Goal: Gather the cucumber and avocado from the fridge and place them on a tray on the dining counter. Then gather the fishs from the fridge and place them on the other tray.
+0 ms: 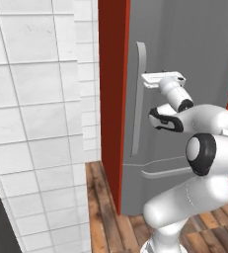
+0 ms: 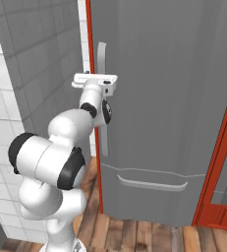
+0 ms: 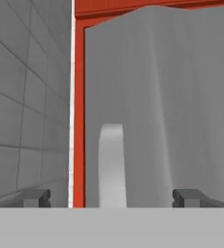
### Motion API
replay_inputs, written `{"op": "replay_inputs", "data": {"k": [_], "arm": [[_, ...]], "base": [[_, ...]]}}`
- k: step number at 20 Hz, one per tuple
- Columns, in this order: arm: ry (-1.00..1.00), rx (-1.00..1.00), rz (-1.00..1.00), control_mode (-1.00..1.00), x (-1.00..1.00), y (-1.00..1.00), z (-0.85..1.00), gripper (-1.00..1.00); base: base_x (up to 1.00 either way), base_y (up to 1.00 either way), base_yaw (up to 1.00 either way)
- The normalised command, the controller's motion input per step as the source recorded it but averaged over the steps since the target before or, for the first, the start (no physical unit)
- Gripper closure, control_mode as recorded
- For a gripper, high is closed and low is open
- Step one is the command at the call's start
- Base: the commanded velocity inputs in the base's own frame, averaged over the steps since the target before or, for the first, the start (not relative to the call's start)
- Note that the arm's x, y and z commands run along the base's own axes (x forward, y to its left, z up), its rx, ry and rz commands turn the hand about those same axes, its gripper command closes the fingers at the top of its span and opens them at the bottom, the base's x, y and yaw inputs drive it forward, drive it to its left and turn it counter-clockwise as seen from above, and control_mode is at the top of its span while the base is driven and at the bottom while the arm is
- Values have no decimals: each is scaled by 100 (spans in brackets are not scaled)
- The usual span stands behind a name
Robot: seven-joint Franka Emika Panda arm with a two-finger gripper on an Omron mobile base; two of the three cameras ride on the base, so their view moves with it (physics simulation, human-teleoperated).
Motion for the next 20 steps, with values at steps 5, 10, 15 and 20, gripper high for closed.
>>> {"op": "replay_inputs", "data": {"k": [5, 10, 15, 20], "arm": [[-3, 0, 0, -100, 26, 26, -27, -100], [-7, 0, 0, -100, 36, 12, -38, -100], [-10, 0, 0, -100, 34, 0, -43, -100], [-14, 0, 0, -100, 43, 0, -42, -100]], "base": [[0, 0, 0], [0, 0, 0], [0, 0, 0], [0, 0, 0]]}}
